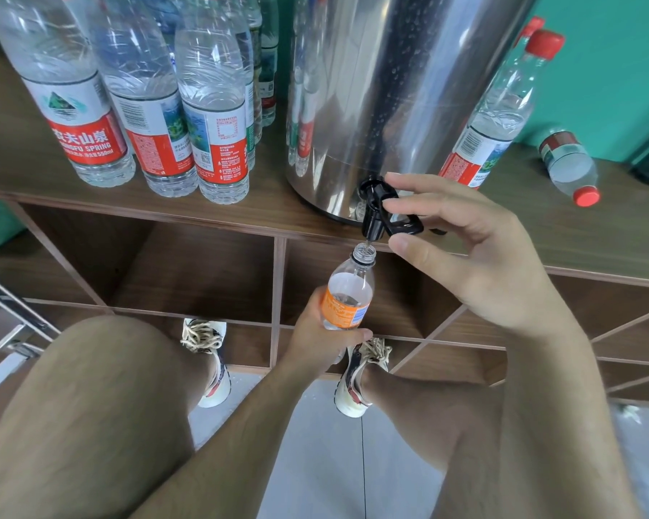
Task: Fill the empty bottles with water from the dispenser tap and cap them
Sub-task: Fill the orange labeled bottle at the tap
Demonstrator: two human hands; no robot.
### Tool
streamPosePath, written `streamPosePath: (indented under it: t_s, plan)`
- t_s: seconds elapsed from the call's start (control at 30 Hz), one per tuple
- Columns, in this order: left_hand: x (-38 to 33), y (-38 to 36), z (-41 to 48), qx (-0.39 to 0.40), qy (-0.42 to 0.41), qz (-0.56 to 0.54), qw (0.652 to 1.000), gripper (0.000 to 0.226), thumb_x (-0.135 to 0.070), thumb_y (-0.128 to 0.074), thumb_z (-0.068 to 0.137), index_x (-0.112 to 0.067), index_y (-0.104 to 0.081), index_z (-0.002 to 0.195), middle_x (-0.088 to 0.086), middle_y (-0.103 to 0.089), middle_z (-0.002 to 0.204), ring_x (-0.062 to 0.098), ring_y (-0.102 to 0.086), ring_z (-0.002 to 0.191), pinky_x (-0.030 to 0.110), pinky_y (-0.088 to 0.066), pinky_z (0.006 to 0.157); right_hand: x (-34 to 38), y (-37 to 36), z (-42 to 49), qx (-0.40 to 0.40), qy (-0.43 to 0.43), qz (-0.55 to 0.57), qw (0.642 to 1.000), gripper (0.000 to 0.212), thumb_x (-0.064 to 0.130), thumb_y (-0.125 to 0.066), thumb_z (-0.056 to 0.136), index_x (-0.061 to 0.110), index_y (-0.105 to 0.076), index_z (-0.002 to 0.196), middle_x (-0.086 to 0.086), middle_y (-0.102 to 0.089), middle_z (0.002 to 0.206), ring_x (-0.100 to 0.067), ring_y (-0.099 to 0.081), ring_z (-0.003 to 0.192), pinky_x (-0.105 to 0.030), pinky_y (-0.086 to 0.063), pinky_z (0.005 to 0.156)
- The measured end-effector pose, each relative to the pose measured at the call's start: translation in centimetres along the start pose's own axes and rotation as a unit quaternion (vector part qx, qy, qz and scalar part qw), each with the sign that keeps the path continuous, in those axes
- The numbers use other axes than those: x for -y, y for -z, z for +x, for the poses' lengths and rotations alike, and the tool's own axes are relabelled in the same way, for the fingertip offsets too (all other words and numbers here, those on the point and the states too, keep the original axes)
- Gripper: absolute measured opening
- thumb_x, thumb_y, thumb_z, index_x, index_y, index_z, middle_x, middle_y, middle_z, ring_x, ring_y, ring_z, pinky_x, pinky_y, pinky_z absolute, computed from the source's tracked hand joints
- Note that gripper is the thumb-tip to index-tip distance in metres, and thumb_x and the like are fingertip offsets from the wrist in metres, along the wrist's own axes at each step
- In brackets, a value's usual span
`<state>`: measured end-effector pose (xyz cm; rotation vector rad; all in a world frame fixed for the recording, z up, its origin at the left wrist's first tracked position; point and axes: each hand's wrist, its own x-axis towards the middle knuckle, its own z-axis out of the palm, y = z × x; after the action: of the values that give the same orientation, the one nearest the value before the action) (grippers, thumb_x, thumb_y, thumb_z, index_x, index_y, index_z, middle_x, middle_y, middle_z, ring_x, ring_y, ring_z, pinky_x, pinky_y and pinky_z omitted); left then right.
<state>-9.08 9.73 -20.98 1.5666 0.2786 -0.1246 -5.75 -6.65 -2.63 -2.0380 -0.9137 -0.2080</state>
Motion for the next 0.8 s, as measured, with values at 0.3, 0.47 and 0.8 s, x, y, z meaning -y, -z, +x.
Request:
streamPosePath:
  t_s: [0.3,0.47,0.8]
  plan:
    - [0.20,-0.06,0.03,-0.013,0.002,-0.014,1.000,0.067,-0.010,-0.094,0.068,-0.033,-0.055,0.116,-0.013,-0.070,0.101,-0.001,-0.068,0.087,0.010,-0.050,0.066,-0.13,0.04,-0.08,0.007,-0.013,0.027,1.000,0.028,0.017,-0.074,0.093,0.014,-0.074,0.121,0.005,-0.064,0.143,-0.019,-0.058,0.134,-0.026,-0.048,0.101]
    - [0.05,-0.10,0.00,-0.012,0.008,-0.006,1.000,0.067,-0.012,-0.094,0.069,-0.035,-0.053,0.117,-0.014,-0.069,0.103,0.006,-0.066,0.095,0.011,-0.049,0.067,-0.27,0.17,-0.09,0.013,-0.019,0.034,0.999,0.028,0.019,-0.073,0.094,0.015,-0.073,0.122,0.007,-0.063,0.144,-0.018,-0.058,0.135,-0.029,-0.048,0.101]
    - [0.11,-0.17,-0.04,-0.011,0.002,0.012,1.000,0.069,-0.015,-0.094,0.071,-0.036,-0.049,0.119,-0.019,-0.064,0.104,0.002,-0.063,0.095,0.005,-0.047,0.063,-0.40,0.19,-0.06,0.016,-0.021,0.043,0.999,0.027,0.017,-0.071,0.095,0.015,-0.073,0.122,0.007,-0.063,0.144,-0.019,-0.057,0.136,-0.036,-0.050,0.104]
